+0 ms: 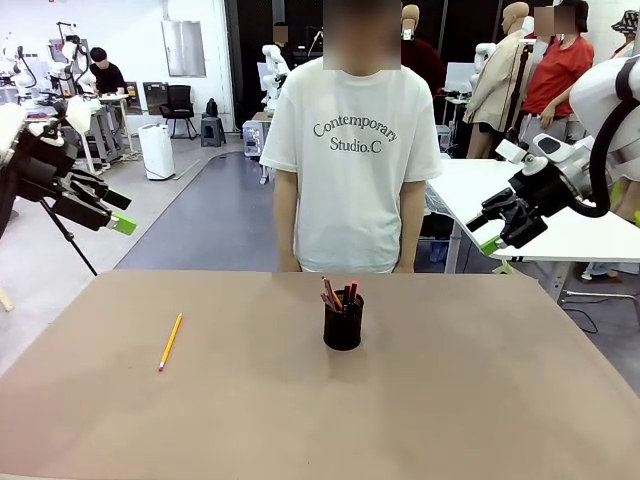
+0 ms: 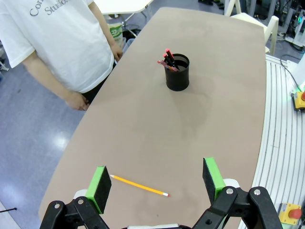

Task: Place the pens into the pen holder.
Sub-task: Pick up a writing instrument from the table and place it into the Pen holder.

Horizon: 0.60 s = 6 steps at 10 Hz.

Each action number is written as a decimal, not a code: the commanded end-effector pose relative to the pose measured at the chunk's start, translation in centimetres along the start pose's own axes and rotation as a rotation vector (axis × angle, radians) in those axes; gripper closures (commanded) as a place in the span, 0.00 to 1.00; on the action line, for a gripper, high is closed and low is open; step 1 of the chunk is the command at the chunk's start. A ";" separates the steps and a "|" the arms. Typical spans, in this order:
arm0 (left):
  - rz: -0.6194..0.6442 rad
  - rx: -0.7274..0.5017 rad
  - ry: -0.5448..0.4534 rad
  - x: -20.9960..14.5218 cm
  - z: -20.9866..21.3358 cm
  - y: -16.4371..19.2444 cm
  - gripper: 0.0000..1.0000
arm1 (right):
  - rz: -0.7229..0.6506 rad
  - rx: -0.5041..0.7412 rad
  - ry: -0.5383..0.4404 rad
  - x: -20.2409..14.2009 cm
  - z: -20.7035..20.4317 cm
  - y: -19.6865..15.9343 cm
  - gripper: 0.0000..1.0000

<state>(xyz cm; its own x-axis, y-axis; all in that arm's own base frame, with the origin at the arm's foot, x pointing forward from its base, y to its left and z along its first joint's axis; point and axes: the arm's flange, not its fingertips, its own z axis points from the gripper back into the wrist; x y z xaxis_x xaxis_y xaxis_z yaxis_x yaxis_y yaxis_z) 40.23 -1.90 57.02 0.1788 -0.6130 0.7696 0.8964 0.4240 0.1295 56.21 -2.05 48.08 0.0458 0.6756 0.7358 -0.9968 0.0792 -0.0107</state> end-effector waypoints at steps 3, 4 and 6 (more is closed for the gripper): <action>0.003 -0.003 0.003 -0.1 0.2 0.1 0.00 | 0.005 -0.003 -0.010 0.2 0.1 0.0 0.00; 0.003 -0.003 0.003 -0.1 0.2 0.1 0.00 | 0.005 -0.003 -0.010 0.2 0.1 0.0 0.00; 0.003 -0.003 0.003 -0.1 0.2 0.1 0.00 | 0.005 -0.003 -0.010 0.2 0.1 0.0 0.00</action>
<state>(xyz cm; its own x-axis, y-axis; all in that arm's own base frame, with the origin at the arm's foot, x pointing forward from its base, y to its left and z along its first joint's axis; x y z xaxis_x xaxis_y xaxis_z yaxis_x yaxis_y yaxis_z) 40.23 -1.90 57.02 0.1788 -0.6130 0.7696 0.8964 0.4240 0.1295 56.21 -2.05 48.08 0.0458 0.6756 0.7359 -0.9968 0.0791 -0.0107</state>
